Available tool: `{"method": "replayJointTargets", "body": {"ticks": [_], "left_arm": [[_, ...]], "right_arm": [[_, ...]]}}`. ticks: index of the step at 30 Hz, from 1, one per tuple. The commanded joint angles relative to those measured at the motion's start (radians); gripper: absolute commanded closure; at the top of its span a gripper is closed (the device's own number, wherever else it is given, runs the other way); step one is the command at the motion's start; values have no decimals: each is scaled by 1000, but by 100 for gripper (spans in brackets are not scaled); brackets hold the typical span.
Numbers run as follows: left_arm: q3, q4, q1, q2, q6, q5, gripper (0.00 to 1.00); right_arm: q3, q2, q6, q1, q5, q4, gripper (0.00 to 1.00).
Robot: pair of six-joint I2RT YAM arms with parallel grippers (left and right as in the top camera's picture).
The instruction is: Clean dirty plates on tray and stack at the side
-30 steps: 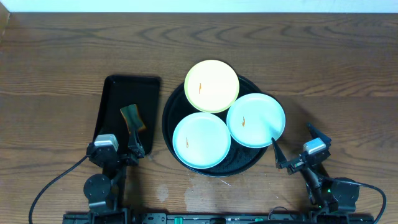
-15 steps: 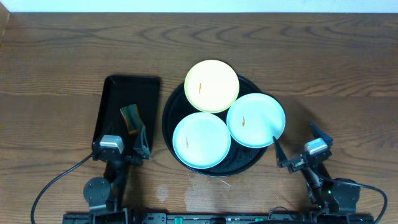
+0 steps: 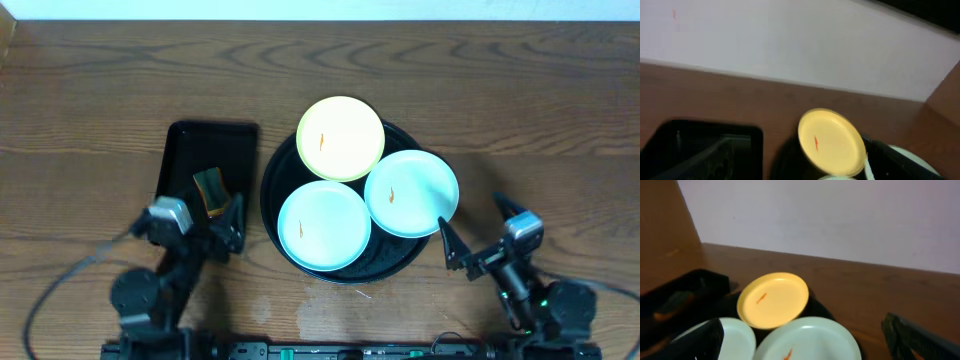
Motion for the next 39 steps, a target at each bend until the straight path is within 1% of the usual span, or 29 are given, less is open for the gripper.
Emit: {"method": "replayJointTargets", "body": {"ticks": [1,3,6,9,12,14,16,17,18,19,21,23,25,26,28,29,30,32,33,34,35,37,39], "left_arm": [[225,-124,-3,174,-21,19,14],[355,-223,-3,290,-21,44,14],[527,-350,-7,450,-21,123,14],[654,-470,-27,585,-17,139,14],[695,-521,-48,667,-2,142,14],[695,-546,-50,695,-11,149,14],[695,-566,-50,719,-37,185,14],[695,-572,-51,735,-36,210,14],[695,-573,-53,746,-36,210,13],[695,-575,-62,756,-35,209,14],[695,-575,-94,777,-22,203,14],[695,-579,-158,797,-20,137,16],[695,-591,-248,817,-5,-15,16],[695,-601,-291,826,-5,-114,15],[695,-632,-360,838,-17,-313,16],[695,-647,-381,842,-45,-394,16],[695,-661,-392,842,-83,-462,16],[695,-683,-386,842,-153,-548,16],[695,-696,-374,842,-191,-592,16],[695,-712,-357,842,-223,-631,18],[695,-727,-335,844,-248,-664,20],[694,-750,-276,854,-284,-673,26],[694,-766,-222,877,-307,-655,34]], "right_arm": [[188,140,2,-6,6,-93,1],[299,246,2,-6,6,-183,1],[466,407,2,-6,5,-323,1],[616,563,2,-6,5,-435,1],[715,680,14,-6,-13,-472,1],[744,728,45,-6,-68,-495,1],[747,752,47,-6,-107,-497,1],[747,777,48,-6,-92,-500,1],[747,797,48,-6,-79,-510,1],[747,820,48,-6,-57,-527,3],[747,872,48,-6,-18,-565,2],[747,929,48,-6,28,-606,2],[747,988,48,-6,58,-647,2],[747,1011,48,-6,58,-662,3],[747,1047,50,-4,43,-681,10],[747,1062,54,3,42,-690,16],[747,1069,55,14,44,-698,19],[747,1073,57,42,79,-712,22],[747,1073,60,62,98,-718,25],[747,1073,60,79,111,-720,28],[747,1073,59,97,121,-722,29],[747,1073,59,129,138,-719,30],[747,1073,59,155,140,-703,35]]}}
